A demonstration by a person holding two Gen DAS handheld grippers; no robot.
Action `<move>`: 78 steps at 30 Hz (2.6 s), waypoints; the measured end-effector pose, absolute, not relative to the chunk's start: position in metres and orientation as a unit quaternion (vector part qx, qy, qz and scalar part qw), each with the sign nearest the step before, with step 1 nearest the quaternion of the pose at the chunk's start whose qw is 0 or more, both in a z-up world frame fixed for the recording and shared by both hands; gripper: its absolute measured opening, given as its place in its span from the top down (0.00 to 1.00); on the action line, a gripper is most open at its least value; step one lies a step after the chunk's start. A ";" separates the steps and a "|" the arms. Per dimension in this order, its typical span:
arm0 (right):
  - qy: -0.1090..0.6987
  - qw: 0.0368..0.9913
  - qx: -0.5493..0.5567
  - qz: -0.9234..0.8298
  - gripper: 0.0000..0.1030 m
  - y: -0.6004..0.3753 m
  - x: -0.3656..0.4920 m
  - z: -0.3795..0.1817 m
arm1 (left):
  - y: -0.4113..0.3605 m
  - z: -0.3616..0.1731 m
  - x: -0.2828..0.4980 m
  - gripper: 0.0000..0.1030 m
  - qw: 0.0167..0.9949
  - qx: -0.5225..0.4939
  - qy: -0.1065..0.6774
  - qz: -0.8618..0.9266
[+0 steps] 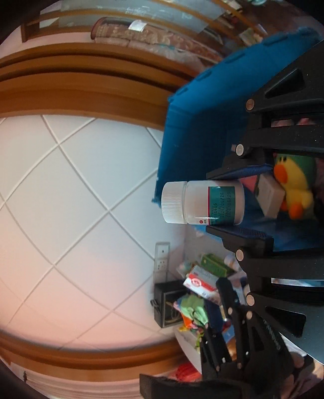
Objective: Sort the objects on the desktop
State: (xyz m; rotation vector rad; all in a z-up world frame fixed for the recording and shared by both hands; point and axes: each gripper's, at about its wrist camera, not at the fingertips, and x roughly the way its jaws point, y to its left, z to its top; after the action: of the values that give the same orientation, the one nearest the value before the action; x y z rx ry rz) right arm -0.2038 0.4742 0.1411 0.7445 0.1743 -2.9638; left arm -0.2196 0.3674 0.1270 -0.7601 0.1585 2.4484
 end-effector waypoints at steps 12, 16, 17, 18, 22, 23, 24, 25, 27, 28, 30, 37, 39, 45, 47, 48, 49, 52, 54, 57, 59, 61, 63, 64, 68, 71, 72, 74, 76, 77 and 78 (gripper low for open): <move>0.041 -0.039 0.410 -0.910 0.68 0.607 -0.295 0.088 | 0.525 0.106 -0.313 0.75 0.310 -0.457 0.110 0.826; 0.040 -0.040 0.491 -0.869 0.68 0.626 -0.319 0.041 | 0.564 0.057 -0.327 0.75 0.292 -0.520 0.163 0.786; 0.038 -0.041 0.508 -0.860 0.68 0.629 -0.323 0.030 | 0.571 0.046 -0.329 0.75 0.288 -0.529 0.173 0.779; 0.036 -0.040 0.521 -0.852 0.68 0.634 -0.327 0.021 | 0.577 0.036 -0.331 0.75 0.282 -0.537 0.182 0.774; -0.007 -0.029 0.571 -0.820 0.68 0.648 -0.340 -0.011 | 0.584 0.007 -0.339 0.75 0.277 -0.572 0.186 0.749; -0.010 -0.032 0.581 -0.813 0.68 0.651 -0.343 -0.018 | 0.584 0.004 -0.340 0.75 0.278 -0.574 0.188 0.747; -0.010 -0.034 0.587 -0.809 0.68 0.652 -0.344 -0.022 | 0.585 0.002 -0.342 0.75 0.276 -0.577 0.187 0.746; -0.008 -0.035 0.592 -0.805 0.68 0.653 -0.345 -0.026 | 0.585 0.002 -0.343 0.75 0.275 -0.579 0.185 0.745; -0.002 -0.036 0.601 -0.798 0.68 0.652 -0.346 -0.032 | 0.585 0.002 -0.346 0.75 0.276 -0.578 0.183 0.746; 0.002 -0.035 0.604 -0.796 0.68 0.652 -0.347 -0.033 | 0.585 0.002 -0.347 0.75 0.275 -0.578 0.183 0.746; 0.008 -0.034 0.607 -0.794 0.68 0.651 -0.348 -0.035 | 0.583 0.001 -0.347 0.75 0.275 -0.579 0.181 0.745; 0.012 -0.031 0.614 -0.789 0.68 0.649 -0.349 -0.039 | 0.583 -0.001 -0.353 0.75 0.268 -0.580 0.184 0.746; 0.012 -0.032 0.614 -0.788 0.68 0.649 -0.348 -0.040 | 0.582 -0.001 -0.355 0.75 0.264 -0.583 0.186 0.746; 0.007 -0.031 0.618 -0.786 0.67 0.648 -0.349 -0.041 | 0.577 0.001 -0.360 0.57 0.257 -0.591 0.181 0.743; 0.007 -0.032 0.618 -0.785 0.66 0.649 -0.349 -0.039 | 0.575 0.005 -0.360 0.55 0.259 -0.590 0.177 0.744; 0.005 -0.034 0.619 -0.785 0.61 0.650 -0.349 -0.038 | 0.574 0.009 -0.360 0.55 0.261 -0.588 0.176 0.745; 0.005 -0.035 0.620 -0.784 0.51 0.650 -0.349 -0.037 | 0.572 0.013 -0.359 0.55 0.262 -0.586 0.175 0.747; 0.004 -0.041 0.614 -0.788 0.26 0.652 -0.345 -0.027 | 0.564 0.028 -0.356 0.55 0.269 -0.577 0.168 0.753; 0.007 -0.044 0.607 -0.794 0.21 0.652 -0.341 -0.019 | 0.557 0.041 -0.352 0.53 0.271 -0.568 0.165 0.760; 0.006 -0.033 0.594 -0.804 0.07 0.648 -0.332 -0.003 | 0.543 0.062 -0.343 0.53 0.280 -0.547 0.159 0.772; 0.009 -0.026 0.583 -0.812 0.01 0.642 -0.321 0.010 | 0.532 0.077 -0.333 0.52 0.287 -0.531 0.155 0.782; 0.011 -0.019 0.574 -0.819 0.00 0.636 -0.312 0.020 | 0.520 0.091 -0.322 0.52 0.299 -0.517 0.148 0.789; 0.013 -0.011 0.563 -0.826 0.00 0.628 -0.299 0.032 | 0.506 0.105 -0.311 0.52 0.306 -0.503 0.139 0.796; 0.013 -0.009 0.558 -0.829 0.00 0.624 -0.294 0.037 | 0.499 0.112 -0.304 0.52 0.310 -0.492 0.135 0.802; 0.021 -0.003 0.539 -0.842 0.00 0.609 -0.272 0.055 | 0.471 0.138 -0.273 0.42 0.317 -0.436 0.129 0.832; 0.025 0.001 0.515 -0.857 0.00 0.598 -0.255 0.065 | 0.449 0.147 -0.247 0.29 0.313 -0.381 0.120 0.862; 0.022 0.002 0.510 -0.860 0.00 0.596 -0.250 0.067 | 0.443 0.149 -0.239 0.26 0.309 -0.362 0.118 0.871; 0.010 0.000 0.500 -0.866 0.00 0.593 -0.241 0.069 | 0.433 0.149 -0.225 0.25 0.291 -0.328 0.117 0.891; 0.000 -0.002 0.488 -0.873 0.00 0.589 -0.231 0.071 | 0.425 0.144 -0.212 0.25 0.269 -0.300 0.118 0.908; 0.001 -0.007 0.481 -0.877 0.00 0.587 -0.227 0.073 | 0.423 0.140 -0.208 0.24 0.260 -0.292 0.117 0.913; 0.003 -0.014 0.472 -0.881 0.00 0.584 -0.221 0.075 | 0.422 0.137 -0.204 0.24 0.255 -0.285 0.117 0.916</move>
State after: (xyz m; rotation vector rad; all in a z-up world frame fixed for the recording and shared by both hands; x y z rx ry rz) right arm -0.2212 0.5837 0.0750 1.4973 0.0102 -2.7928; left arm -0.2044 0.4216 0.1369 -0.7751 0.3174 2.4887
